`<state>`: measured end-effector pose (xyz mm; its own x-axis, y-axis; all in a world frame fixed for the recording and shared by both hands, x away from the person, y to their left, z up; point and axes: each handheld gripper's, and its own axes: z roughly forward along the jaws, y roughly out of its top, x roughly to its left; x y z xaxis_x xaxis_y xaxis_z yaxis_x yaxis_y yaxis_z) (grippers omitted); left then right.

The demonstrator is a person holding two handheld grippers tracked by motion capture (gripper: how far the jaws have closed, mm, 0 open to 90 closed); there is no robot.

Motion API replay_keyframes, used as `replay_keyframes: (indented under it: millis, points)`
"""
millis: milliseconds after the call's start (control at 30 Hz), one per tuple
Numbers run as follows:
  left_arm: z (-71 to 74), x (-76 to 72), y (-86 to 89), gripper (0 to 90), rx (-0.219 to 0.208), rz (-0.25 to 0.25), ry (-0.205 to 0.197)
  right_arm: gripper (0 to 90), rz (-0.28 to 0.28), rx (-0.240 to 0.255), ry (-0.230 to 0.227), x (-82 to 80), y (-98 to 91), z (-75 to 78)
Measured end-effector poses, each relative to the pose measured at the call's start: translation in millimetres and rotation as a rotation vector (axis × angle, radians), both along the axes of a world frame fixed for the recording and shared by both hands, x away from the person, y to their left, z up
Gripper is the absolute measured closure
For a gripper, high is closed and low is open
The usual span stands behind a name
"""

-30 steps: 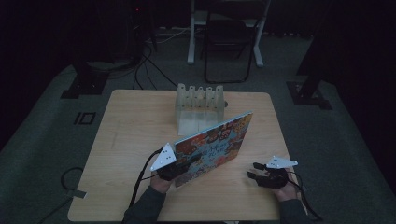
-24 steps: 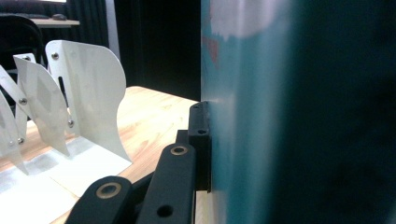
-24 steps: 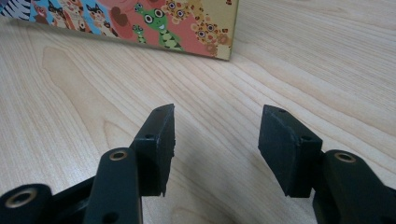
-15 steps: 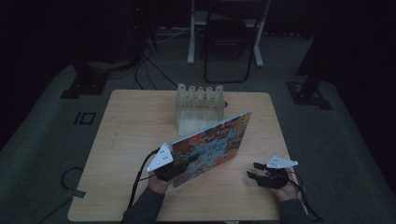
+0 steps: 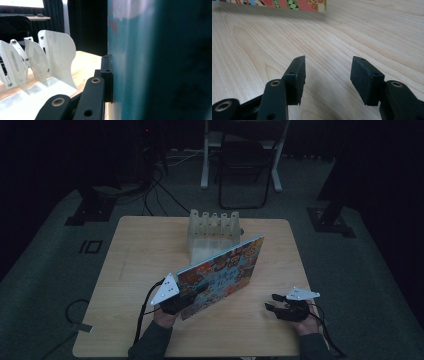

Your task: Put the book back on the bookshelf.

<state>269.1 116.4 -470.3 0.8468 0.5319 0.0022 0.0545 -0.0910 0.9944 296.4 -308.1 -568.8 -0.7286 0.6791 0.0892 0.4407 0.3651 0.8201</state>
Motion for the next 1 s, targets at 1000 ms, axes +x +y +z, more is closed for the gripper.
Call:
replay_keyframes:
  millis: [1000]
  points:
    - [6.8,-4.5,20.2,81.3,-0.010,0.062,-0.011,45.4,-0.013,0.016,-0.003,1.2,-5.0,0.1]
